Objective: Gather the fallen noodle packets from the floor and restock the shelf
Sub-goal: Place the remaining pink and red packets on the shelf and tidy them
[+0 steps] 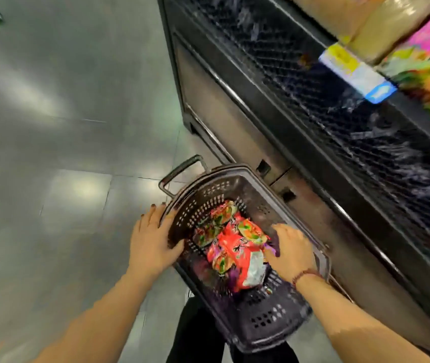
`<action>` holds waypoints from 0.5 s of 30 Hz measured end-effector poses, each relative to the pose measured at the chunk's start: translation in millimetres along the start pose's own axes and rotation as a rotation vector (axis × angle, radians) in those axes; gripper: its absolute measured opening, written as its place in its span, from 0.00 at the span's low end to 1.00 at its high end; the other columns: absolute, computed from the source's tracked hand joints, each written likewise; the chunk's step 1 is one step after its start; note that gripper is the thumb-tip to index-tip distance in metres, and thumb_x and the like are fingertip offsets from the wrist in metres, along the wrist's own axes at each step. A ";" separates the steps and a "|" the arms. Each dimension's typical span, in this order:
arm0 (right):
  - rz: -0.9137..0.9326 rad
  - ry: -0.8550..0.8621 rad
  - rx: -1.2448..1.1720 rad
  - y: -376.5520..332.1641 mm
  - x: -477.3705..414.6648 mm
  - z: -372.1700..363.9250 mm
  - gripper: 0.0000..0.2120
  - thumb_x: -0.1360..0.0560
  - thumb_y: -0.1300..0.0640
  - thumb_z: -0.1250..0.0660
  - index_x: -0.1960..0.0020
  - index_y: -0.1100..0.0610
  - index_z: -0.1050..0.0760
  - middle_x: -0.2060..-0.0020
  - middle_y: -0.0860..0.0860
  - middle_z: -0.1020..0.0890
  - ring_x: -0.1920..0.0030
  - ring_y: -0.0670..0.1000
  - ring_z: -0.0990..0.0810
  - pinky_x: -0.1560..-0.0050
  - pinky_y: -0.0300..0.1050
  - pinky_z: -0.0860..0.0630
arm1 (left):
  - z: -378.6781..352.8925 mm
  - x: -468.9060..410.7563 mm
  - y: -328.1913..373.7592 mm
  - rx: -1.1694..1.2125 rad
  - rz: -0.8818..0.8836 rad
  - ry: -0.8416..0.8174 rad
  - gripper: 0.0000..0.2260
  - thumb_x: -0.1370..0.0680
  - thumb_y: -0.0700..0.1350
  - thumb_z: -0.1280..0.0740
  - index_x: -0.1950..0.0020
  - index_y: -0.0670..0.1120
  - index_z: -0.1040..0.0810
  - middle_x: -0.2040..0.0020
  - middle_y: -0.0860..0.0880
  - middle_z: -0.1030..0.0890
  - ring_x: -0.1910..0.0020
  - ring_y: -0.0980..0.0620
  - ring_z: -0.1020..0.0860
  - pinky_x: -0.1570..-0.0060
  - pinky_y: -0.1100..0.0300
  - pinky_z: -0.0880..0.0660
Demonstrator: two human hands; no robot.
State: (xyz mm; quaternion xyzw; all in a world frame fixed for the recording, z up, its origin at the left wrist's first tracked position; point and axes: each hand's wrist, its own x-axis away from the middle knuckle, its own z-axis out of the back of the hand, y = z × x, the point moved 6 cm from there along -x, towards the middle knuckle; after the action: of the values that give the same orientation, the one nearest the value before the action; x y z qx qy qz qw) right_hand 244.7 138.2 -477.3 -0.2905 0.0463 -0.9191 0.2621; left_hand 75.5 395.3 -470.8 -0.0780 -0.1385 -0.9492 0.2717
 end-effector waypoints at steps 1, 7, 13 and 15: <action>-0.029 -0.021 -0.034 5.1 -10.2 -17.1 0.27 0.27 0.48 0.33 0.31 0.56 0.32 0.35 0.55 0.28 0.35 0.59 0.31 0.36 0.51 0.32 | -16.7 -1.9 -6.4 0.004 0.021 -0.003 0.35 0.32 0.62 0.34 0.28 0.48 0.30 0.28 0.40 0.30 0.28 0.37 0.34 0.33 0.41 0.34; -0.158 -0.149 -0.162 38.1 -68.9 -121.8 0.31 0.27 0.48 0.31 0.28 0.57 0.35 0.35 0.57 0.29 0.35 0.60 0.32 0.36 0.52 0.32 | -112.2 -7.8 -27.0 0.099 0.110 0.046 0.35 0.31 0.63 0.39 0.28 0.47 0.29 0.28 0.39 0.31 0.27 0.36 0.37 0.33 0.40 0.34; -0.254 -0.164 -0.300 74.4 -121.4 -200.1 0.28 0.29 0.52 0.28 0.33 0.59 0.31 0.39 0.59 0.28 0.37 0.61 0.30 0.37 0.53 0.31 | -158.6 -41.9 -34.4 0.138 0.156 0.178 0.35 0.29 0.63 0.37 0.24 0.50 0.35 0.23 0.43 0.38 0.22 0.42 0.46 0.28 0.40 0.41; -0.255 -0.159 -0.316 82.8 -139.9 -220.6 0.28 0.30 0.54 0.27 0.34 0.59 0.31 0.40 0.61 0.28 0.37 0.62 0.30 0.36 0.54 0.31 | -161.7 -49.6 -38.5 0.112 0.171 0.199 0.36 0.28 0.62 0.35 0.23 0.51 0.37 0.22 0.45 0.39 0.22 0.43 0.47 0.26 0.40 0.44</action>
State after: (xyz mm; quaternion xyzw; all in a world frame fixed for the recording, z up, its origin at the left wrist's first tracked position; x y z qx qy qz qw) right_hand 256.3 123.5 -750.6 -0.4032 0.1317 -0.9003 0.0976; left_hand 84.7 401.8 -643.9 0.0201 -0.1567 -0.9164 0.3678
